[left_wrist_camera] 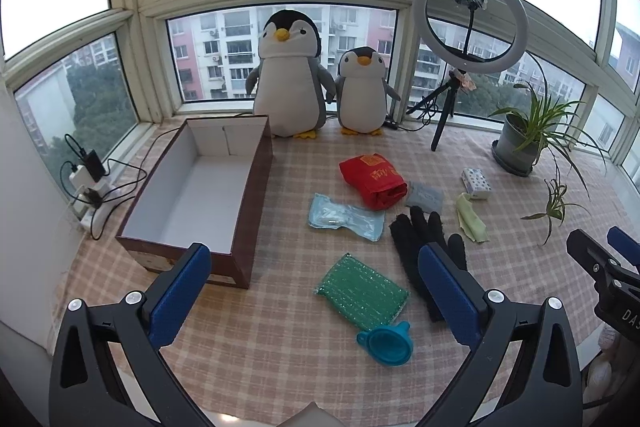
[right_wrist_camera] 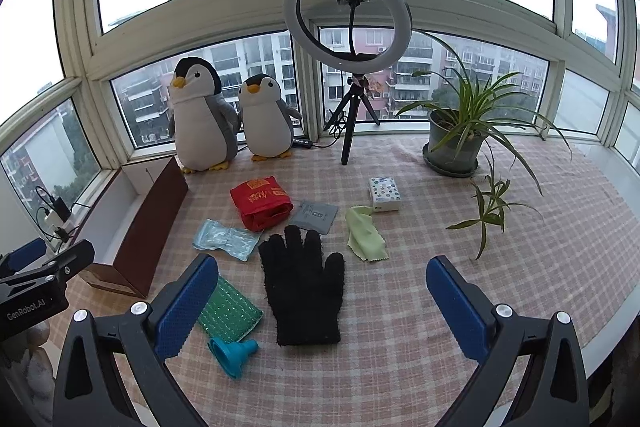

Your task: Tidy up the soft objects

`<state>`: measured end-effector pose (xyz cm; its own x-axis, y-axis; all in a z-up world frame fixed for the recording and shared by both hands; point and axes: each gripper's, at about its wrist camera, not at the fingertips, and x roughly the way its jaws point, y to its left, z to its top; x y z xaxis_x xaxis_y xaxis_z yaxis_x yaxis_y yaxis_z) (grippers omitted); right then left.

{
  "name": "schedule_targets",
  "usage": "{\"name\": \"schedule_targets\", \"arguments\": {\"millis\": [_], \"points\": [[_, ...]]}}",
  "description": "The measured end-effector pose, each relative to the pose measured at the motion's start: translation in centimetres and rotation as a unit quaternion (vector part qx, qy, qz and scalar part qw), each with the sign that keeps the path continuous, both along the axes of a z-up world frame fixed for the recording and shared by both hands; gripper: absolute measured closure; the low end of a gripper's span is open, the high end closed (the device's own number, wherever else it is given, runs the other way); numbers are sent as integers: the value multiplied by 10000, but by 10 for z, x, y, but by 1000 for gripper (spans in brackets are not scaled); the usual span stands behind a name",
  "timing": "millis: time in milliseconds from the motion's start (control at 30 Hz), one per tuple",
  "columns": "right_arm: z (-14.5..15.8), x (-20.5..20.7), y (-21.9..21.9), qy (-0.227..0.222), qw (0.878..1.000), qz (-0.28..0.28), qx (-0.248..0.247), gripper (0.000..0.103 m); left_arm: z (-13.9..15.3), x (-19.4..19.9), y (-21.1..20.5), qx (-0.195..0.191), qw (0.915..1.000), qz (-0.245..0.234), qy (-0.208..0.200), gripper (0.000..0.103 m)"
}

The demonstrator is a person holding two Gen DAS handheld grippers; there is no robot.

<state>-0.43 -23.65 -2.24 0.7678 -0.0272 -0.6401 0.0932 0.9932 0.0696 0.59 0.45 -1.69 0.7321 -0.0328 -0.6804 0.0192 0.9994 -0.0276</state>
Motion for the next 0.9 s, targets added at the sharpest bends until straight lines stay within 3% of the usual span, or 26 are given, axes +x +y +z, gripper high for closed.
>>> {"name": "schedule_targets", "arguments": {"millis": [900], "points": [[-1,-1,5,-19,10000,30,-26,0,1,-2,-2,32,10000,-37,-39,0]]}}
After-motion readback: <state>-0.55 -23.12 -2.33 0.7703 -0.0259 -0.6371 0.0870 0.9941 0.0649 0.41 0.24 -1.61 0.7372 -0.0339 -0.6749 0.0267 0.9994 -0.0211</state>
